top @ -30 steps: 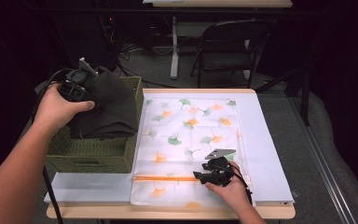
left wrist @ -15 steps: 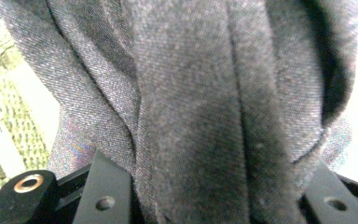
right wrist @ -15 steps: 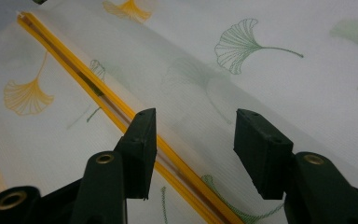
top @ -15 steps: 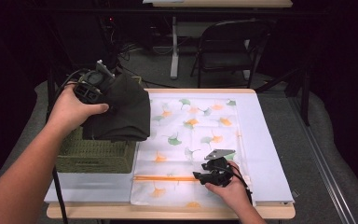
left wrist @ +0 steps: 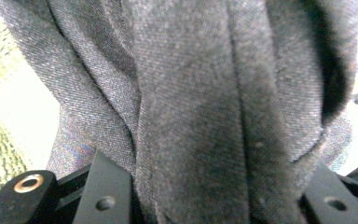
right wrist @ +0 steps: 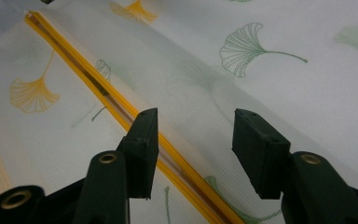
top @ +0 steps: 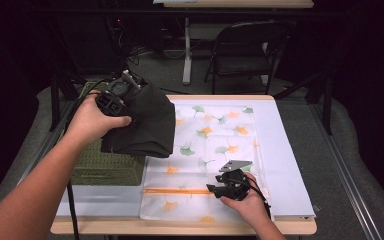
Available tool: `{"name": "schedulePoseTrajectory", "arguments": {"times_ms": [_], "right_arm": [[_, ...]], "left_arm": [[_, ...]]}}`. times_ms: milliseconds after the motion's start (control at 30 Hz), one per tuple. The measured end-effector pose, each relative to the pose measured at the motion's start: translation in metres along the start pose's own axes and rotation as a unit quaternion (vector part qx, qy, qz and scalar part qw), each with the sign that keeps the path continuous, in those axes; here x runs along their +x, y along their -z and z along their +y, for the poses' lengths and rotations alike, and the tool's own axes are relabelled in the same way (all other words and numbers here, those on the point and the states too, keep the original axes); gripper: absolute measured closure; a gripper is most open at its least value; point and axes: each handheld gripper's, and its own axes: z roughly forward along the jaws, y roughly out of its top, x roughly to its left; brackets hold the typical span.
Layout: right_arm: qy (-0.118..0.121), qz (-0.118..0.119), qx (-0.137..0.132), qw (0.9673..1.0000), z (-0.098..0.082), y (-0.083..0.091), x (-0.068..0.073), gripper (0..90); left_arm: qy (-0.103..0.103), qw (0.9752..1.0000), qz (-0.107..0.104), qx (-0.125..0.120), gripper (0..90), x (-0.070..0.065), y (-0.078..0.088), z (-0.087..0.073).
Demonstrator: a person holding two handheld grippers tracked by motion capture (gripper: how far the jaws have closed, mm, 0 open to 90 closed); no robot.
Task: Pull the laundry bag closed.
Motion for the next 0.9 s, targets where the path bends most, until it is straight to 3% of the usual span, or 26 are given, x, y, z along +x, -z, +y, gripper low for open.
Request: {"name": "schedulePoseTrajectory", "arguments": {"times_ms": [367, 900], "right_arm": [[0.008, 0.004, -0.014, 0.9999, 0.002, 0.003, 0.000, 54.4], [0.003, 0.004, -0.019, 0.9998, 0.004, 0.004, -0.003, 55.8]], "left_arm": [[-0.033, 0.9994, -0.013, 0.003, 57.5, -0.025, -0.008, 0.008], [-0.060, 0.9976, -0.034, 0.008, 57.5, -0.052, -0.026, 0.008]]}}
